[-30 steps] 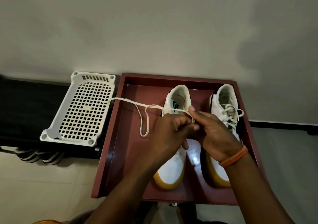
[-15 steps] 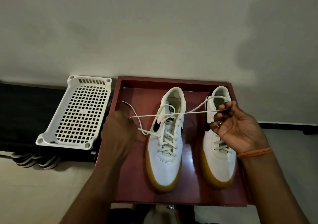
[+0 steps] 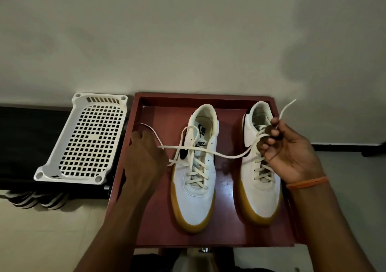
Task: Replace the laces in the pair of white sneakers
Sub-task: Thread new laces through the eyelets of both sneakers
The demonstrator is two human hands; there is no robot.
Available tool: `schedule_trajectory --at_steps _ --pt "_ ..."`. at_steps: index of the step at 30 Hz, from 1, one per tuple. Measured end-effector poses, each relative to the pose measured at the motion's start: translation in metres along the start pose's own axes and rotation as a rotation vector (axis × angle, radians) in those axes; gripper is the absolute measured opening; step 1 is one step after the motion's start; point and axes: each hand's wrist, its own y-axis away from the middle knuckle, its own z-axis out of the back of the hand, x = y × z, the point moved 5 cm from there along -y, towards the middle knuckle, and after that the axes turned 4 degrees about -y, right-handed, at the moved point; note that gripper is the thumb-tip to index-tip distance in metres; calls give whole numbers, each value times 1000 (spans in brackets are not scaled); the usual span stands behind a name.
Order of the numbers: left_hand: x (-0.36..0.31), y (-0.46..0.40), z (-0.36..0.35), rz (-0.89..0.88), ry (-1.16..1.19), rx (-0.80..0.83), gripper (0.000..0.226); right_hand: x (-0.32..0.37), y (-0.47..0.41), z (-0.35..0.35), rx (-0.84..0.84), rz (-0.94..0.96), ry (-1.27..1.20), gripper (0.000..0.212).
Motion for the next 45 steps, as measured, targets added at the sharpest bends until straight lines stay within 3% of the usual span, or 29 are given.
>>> schedule_trajectory --at_steps 2,5,7,10,13,17,22,24,27,30,33,35,37,39,41,45 --pt "-8 -3 3 3 146 25 36 -13 3 -12 68 -33 38 19" --pt "-40 6 11 -107 379 92 29 -33 9 -27 119 -81 48 20" --pt "-64 19 5 -216 535 207 24 -46 13 -36 144 -113 55 20" --pt "-85 38 -16 -209 817 471 29 -58 19 -47 188 -140 132 23" --pt "-88 41 -23 -205 910 566 26 -59 23 -52 219 -156 149 25" --pt "-80 32 -11 -270 815 627 11 -51 21 -52 229 -99 218 26" --pt "-57 20 4 -354 584 714 13 -53 15 -44 140 -4 302 38" --pt "-43 16 7 -340 490 757 13 -54 13 -40 88 17 327 31" --pt "-16 0 13 -321 271 633 8 -52 9 -29 -2 20 340 21" --pt "8 -11 19 -223 100 483 17 -51 7 -22 -40 33 393 20" --pt "23 -10 9 -155 -73 539 29 -67 10 -25 -17 -28 488 19" --pt "22 -10 6 -163 -184 506 17 -81 15 -30 58 -85 521 20" --pt "1 -10 13 -227 -29 370 10 -91 19 -36 139 -87 557 19" --pt "-28 -4 21 -216 367 342 11 -94 21 -43 194 -45 589 16" --pt "-53 9 17 -186 643 498 17 -93 22 -48 239 -19 597 19" --pt "-63 22 0 -133 812 684 24 -87 24 -48 235 57 726 14"
